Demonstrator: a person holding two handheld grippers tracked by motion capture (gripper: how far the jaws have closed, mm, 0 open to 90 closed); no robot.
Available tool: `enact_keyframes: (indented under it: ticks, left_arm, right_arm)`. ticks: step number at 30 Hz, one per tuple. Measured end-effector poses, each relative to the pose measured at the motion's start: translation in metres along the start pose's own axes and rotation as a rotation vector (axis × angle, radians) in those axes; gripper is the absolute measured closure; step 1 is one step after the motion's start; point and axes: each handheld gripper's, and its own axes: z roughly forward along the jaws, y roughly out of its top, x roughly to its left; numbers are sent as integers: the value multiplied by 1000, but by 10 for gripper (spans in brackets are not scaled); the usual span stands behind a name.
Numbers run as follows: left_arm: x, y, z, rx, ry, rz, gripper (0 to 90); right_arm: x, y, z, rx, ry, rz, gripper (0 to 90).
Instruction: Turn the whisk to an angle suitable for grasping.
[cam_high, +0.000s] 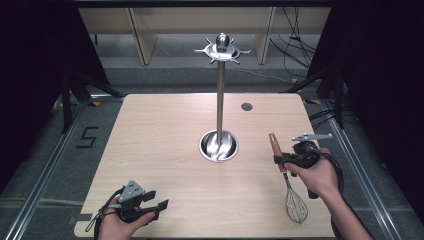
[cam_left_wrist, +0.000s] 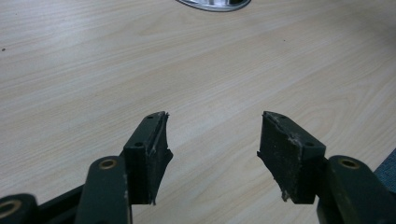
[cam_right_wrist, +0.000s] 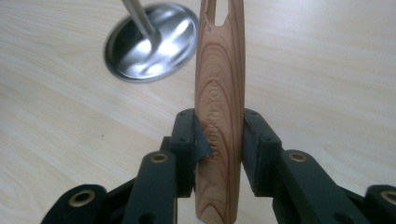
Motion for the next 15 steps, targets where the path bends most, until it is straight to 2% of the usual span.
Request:
enact_keyframes:
  ticks: [1, 3, 6, 7, 8, 9, 11, 13, 14, 15]
  left_arm:
    - [0, 0, 0, -2, -2, 6, 410]
    - [-1, 0, 1, -17, -7, -9, 410]
    - [-1, 0, 1, -13, -6, -12, 410]
    - [-1, 0, 1, -13, -5, -13, 411]
    - [-1, 0, 1, -14, -5, -12, 411]
    - [-1, 0, 1, -15, -5, -14, 411]
    - [-1, 0, 1, -16, -1, -22, 411]
    - [-1, 0, 1, -21, -3, -28, 410]
    - [-1, 0, 1, -23, 0, -29, 411]
    - [-1, 0, 1, -23, 0, -29, 411]
  right_arm:
    - [0, -3, -4, -23, 4, -13, 693]
    - [-1, -8, -10, -99, 23, -69, 693]
    - [-1, -15, -19, -159, 48, -109, 694]
    - [0, -17, -22, -171, 42, -137, 694]
    - [1, -20, -25, -224, 37, -184, 695]
    - [1, -20, -25, -224, 37, -184, 695]
    - [4, -20, -32, -275, 33, -237, 695]
    - [6, -20, -35, -280, 32, -232, 696]
    - [6, -17, -38, -330, 31, -256, 696]
    - [6, -17, -38, -330, 31, -256, 696]
